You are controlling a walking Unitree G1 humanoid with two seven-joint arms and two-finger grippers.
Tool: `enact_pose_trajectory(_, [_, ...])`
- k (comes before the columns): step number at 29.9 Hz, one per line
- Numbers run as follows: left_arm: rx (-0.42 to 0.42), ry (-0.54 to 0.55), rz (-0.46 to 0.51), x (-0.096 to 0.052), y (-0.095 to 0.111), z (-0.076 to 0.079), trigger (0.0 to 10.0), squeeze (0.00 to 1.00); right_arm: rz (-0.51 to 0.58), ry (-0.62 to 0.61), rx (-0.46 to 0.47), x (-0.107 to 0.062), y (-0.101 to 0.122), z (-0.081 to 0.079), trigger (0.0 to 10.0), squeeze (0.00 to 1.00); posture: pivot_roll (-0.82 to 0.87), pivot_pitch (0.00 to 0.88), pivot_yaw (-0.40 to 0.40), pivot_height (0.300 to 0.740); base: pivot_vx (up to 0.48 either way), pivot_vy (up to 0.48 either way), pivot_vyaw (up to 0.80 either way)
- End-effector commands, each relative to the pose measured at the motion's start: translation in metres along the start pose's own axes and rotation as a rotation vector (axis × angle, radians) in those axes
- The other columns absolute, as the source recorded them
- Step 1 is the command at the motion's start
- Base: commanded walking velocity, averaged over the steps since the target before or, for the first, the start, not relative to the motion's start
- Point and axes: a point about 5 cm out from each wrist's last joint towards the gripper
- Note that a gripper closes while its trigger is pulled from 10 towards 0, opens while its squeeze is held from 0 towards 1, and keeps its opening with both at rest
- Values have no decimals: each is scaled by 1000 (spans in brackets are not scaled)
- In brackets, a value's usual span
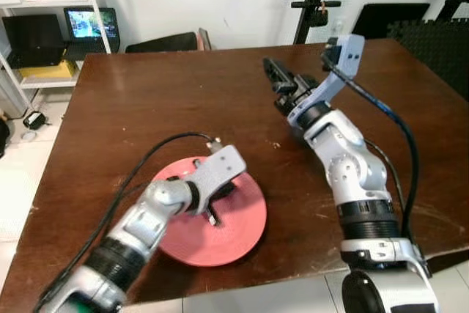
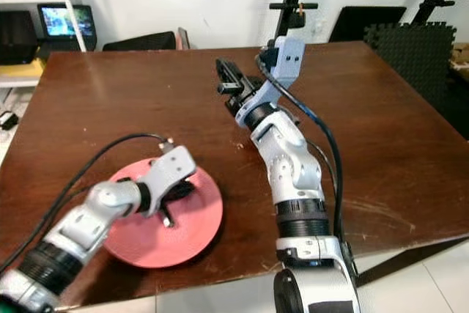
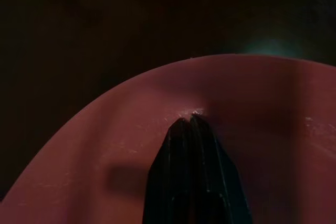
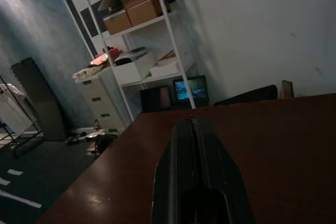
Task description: Setting the table
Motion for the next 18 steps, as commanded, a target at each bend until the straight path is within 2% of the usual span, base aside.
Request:
enact_pose_trajectory(1, [-45,-43,-147,7,-32,19,10000,0,1,13,2,1,1,-4,10000,0,25,242,33,740,0,0,0])
enact_pose_trajectory(7, [-79,61,-116,18,-23,6,10000,0,1,16,3,2,1,-5,10000,0,24,240,33,740,0,0,0])
enact_pose_trajectory(10, [-180,120,-11,24,-7,-4,10000,0,-2,17,2,2,0,-5,10000,0,19,236,27,740,0,0,0])
enact_pose_trajectory(14, [-207,142,53,22,1,-12,10000,0,-6,16,2,2,-1,-4,10000,0,16,232,26,740,0,0,0])
enact_pose_trajectory(17, [-270,163,144,10,6,-27,10000,0,-8,15,3,1,-2,-4,10000,0,22,231,26,740,0,0,0])
enact_pose_trajectory(18, [-270,163,144,10,6,-27,10000,0,-8,15,3,1,-2,-4,10000,0,22,231,26,740,0,0,0])
Point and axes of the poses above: a point about 5 cm out from each wrist's last joint towards the gripper, its own x axis pointing out of the wrist towards the gripper, its own y axis along the axis of the wrist's last joint, z = x × y, and after that the axes turned 11 degrees about x, right-handed
